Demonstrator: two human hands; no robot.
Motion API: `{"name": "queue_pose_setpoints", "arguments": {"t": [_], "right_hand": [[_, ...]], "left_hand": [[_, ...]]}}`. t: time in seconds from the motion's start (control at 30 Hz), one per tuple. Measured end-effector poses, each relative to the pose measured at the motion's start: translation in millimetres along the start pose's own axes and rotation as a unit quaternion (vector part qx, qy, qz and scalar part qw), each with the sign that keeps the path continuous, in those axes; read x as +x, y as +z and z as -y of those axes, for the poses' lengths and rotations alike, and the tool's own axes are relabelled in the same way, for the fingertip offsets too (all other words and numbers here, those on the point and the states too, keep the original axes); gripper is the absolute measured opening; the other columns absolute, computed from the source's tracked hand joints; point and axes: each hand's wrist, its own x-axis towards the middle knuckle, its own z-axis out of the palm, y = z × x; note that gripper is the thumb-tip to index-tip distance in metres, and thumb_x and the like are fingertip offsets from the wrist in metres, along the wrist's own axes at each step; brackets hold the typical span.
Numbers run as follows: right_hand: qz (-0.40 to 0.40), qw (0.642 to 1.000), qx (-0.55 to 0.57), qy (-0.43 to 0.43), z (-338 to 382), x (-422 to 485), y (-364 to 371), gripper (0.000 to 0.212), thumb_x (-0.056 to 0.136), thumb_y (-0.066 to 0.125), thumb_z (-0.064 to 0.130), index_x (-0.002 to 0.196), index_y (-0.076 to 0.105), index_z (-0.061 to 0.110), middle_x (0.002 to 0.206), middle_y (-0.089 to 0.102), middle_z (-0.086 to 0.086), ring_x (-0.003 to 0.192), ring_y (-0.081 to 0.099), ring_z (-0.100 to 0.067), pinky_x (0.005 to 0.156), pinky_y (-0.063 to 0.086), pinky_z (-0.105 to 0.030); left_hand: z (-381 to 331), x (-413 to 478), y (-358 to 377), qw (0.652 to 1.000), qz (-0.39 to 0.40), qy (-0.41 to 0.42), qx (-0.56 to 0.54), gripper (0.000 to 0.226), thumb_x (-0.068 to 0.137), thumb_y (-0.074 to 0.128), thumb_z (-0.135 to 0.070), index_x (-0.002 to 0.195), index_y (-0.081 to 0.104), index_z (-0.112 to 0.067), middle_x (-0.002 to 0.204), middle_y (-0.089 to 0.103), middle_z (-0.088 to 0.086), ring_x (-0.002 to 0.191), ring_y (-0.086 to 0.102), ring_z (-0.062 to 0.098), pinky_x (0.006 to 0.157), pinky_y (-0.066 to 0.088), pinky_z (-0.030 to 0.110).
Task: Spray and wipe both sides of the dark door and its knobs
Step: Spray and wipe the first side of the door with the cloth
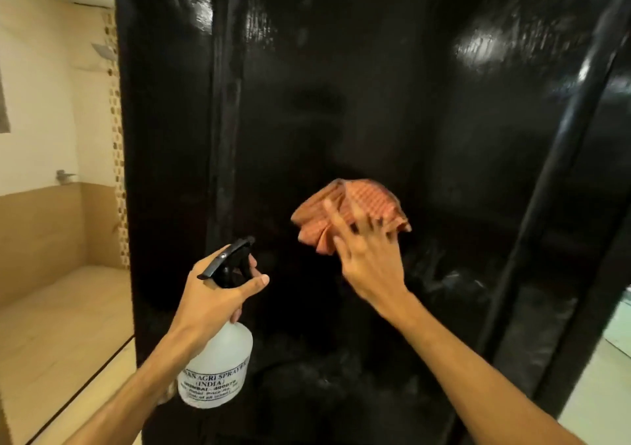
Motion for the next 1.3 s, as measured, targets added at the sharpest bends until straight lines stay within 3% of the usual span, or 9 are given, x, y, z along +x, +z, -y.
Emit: {"name": "queue_pose_setpoints", "arguments": {"t": [0.13,0.3,0.4,0.5,0.57,0.77,0.97,1.13,1.3], "right_hand": [[0.009,0.998,0.012,0.054,-32,-39,5,0.078,0.095,0.055,0.028,0.163,0.018,0.034,0.171,0.009,-0.008,0.152,0.016,-0.04,0.119,0.02,-0.064],[0.123,0.981,-0.01,-0.148,-51,-137,25,0.09,0.087,0.062,0.029,0.163,0.014,0.036,0.16,0.029,0.0,0.128,0.052,-0.035,0.107,0.039,-0.062],[0.026,0.999,-0.027,-0.015,-113,-98,-1,0.077,0.095,0.058,0.03,0.162,0.021,0.037,0.164,0.028,-0.004,0.128,0.048,-0.039,0.11,0.031,-0.063],[-0.022,0.988,0.014,0.153,-154,-87,-12,0.069,0.102,0.049,0.03,0.163,0.019,0.033,0.172,0.006,-0.007,0.153,0.016,-0.039,0.122,0.015,-0.062],[0.005,0.992,0.012,0.129,-152,-130,1,0.075,0.097,0.049,0.026,0.164,0.014,0.031,0.172,-0.002,-0.008,0.156,0.006,-0.041,0.123,0.009,-0.064],[0.129,0.989,0.063,-0.017,-177,-195,11,0.075,0.096,0.039,0.024,0.163,0.009,0.037,0.171,0.01,-0.006,0.134,0.053,-0.027,0.09,0.053,-0.044],[0.005,0.98,0.067,0.189,-216,-174,-2,0.07,0.103,0.049,0.022,0.164,0.015,0.028,0.172,-0.001,-0.008,0.158,-0.005,-0.03,0.125,0.014,-0.056],[0.09,0.975,0.095,0.178,-206,-259,17,0.072,0.102,0.044,0.027,0.165,0.01,0.028,0.172,-0.007,-0.001,0.158,0.001,-0.021,0.117,0.037,-0.053],[-0.055,0.944,0.137,0.295,-287,-179,-7,0.064,0.105,0.039,0.03,0.164,0.013,0.027,0.172,0.0,-0.008,0.159,-0.004,-0.028,0.127,0.004,-0.054]], "left_hand": [[1,-2,56,1.0,0.028,-0.001,-0.004,0.021,0.082,0.084,-0.011,0.098,0.07,-0.012,0.088,0.074,0.014,0.044,0.046,0.024,0.048,0.044,0.033],[2,-7,114,0.998,0.052,-0.012,-0.02,0.021,0.082,0.084,-0.01,0.097,0.069,-0.011,0.078,0.071,0.006,0.042,0.044,0.023,0.048,0.042,0.033],[6,-13,150,0.997,0.07,-0.022,-0.023,0.02,0.083,0.084,-0.01,0.096,0.069,-0.011,0.076,0.07,0.005,0.043,0.043,0.023,0.048,0.041,0.033],[12,-18,179,0.995,0.082,-0.04,-0.033,0.02,0.083,0.084,-0.008,0.097,0.069,-0.011,0.083,0.072,0.012,0.042,0.043,0.021,0.049,0.04,0.033],[16,-24,202,0.994,0.093,-0.047,-0.028,0.02,0.084,0.084,-0.007,0.098,0.069,-0.01,0.085,0.072,0.012,0.041,0.042,0.02,0.049,0.039,0.034],[17,-29,250,0.991,0.121,-0.058,-0.021,0.021,0.084,0.083,-0.007,0.099,0.069,-0.008,0.089,0.074,0.016,0.041,0.042,0.02,0.048,0.039,0.032],[24,-34,286,0.987,0.146,-0.062,-0.019,0.018,0.086,0.083,-0.007,0.095,0.067,-0.009,0.089,0.072,0.016,0.045,0.043,0.023,0.05,0.039,0.033],[27,-41,308,0.983,0.169,-0.069,-0.015,0.017,0.085,0.083,-0.009,0.093,0.069,-0.015,0.09,0.073,0.016,0.044,0.043,0.023,0.048,0.039,0.033],[17,-36,343,0.978,0.202,-0.052,-0.016,0.016,0.087,0.082,-0.01,0.094,0.068,-0.014,0.091,0.072,0.016,0.045,0.046,0.019,0.049,0.041,0.033]]}}
